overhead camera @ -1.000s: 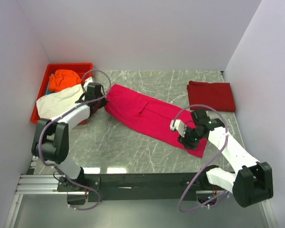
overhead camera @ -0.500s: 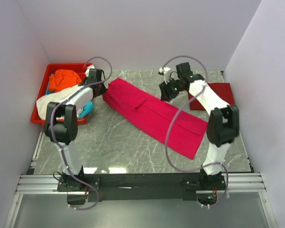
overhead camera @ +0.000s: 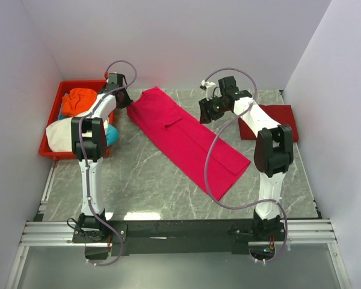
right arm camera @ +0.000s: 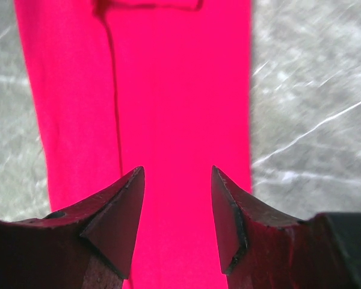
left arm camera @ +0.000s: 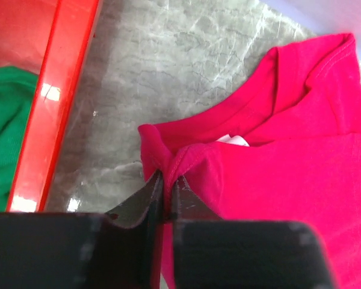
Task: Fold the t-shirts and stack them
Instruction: Fold the tshirt
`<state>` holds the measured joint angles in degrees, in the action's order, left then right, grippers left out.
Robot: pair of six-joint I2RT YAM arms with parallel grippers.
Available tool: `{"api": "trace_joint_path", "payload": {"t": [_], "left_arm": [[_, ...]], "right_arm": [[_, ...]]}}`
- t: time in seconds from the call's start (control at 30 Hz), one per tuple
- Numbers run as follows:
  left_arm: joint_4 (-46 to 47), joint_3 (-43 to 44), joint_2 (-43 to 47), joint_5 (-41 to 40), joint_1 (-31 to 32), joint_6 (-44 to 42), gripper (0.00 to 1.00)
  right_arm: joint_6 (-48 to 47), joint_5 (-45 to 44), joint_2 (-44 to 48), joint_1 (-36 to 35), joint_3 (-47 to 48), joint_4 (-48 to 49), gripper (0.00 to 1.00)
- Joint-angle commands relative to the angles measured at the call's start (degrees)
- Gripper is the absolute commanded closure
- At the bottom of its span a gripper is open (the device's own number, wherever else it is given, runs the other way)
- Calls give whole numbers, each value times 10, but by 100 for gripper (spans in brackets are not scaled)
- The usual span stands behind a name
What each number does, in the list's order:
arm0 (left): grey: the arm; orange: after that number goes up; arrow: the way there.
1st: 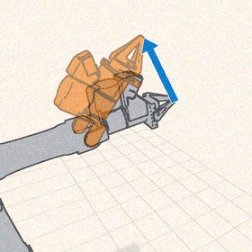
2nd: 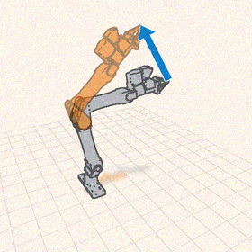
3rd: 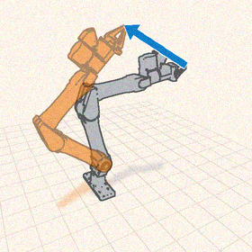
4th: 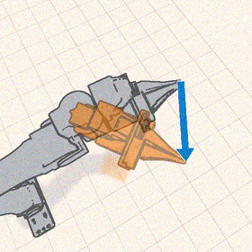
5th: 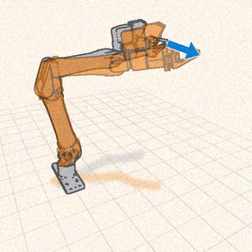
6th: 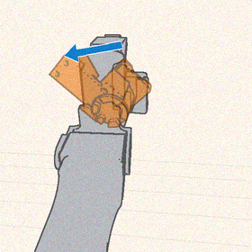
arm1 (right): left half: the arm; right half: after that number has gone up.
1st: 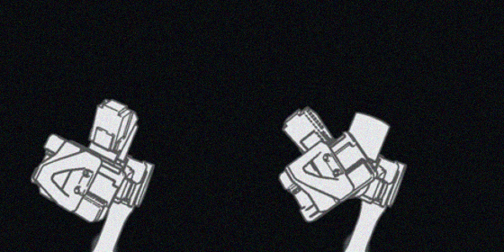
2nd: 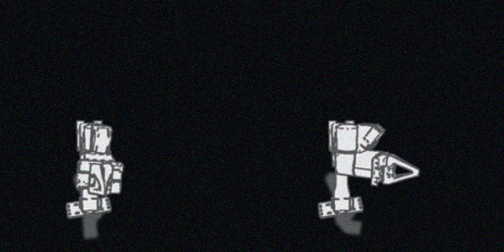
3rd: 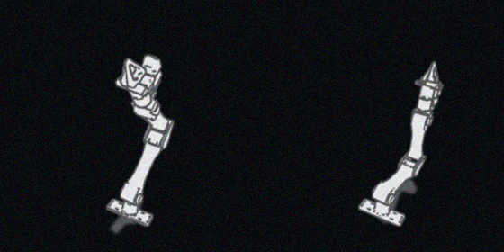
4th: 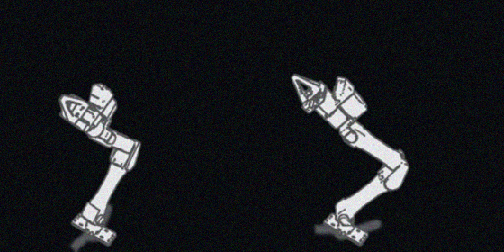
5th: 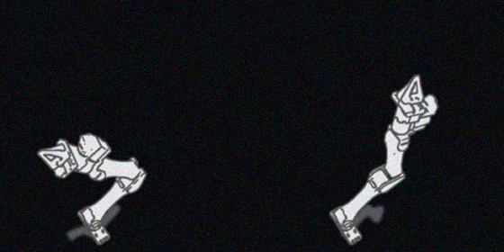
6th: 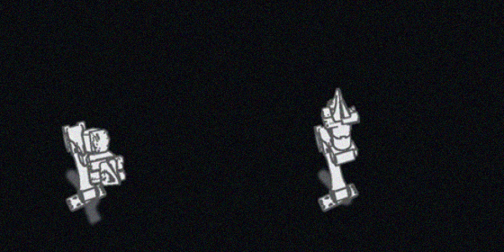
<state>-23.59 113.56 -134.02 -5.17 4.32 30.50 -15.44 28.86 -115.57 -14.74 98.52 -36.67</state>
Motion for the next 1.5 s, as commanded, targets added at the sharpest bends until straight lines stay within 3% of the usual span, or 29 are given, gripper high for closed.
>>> {"api": "trace_joint_path", "payload": {"t": [0.0, 0.07, 0.17, 0.3, 0.53, 1.1, 1.47], "left_arm": [[-15, 61, -1, 47, -13, -18, 83], [-16, 68, 10, 62, -20, -31, 60], [-4, 59, 62, 77, -24, -45, 43], [43, -11, 165, 94, -24, -70, 36], [116, -213, 381, 111, -24, -104, 33], [85, -533, 707, 198, -24, -112, 33], [103, -643, 776, 237, -24, -58, 34]], "right_arm": [[29, -33, -33, 2, 48, 16, 44], [49, -52, -49, 5, 74, 14, 44], [54, -78, -71, 11, 88, 10, 43], [40, -91, -85, 24, 86, 4, 43], [9, -74, -120, 38, 115, -44, 43], [0, -43, -204, 38, 177, -126, 44], [-2, 3, -213, 47, 183, -165, 100]]}}
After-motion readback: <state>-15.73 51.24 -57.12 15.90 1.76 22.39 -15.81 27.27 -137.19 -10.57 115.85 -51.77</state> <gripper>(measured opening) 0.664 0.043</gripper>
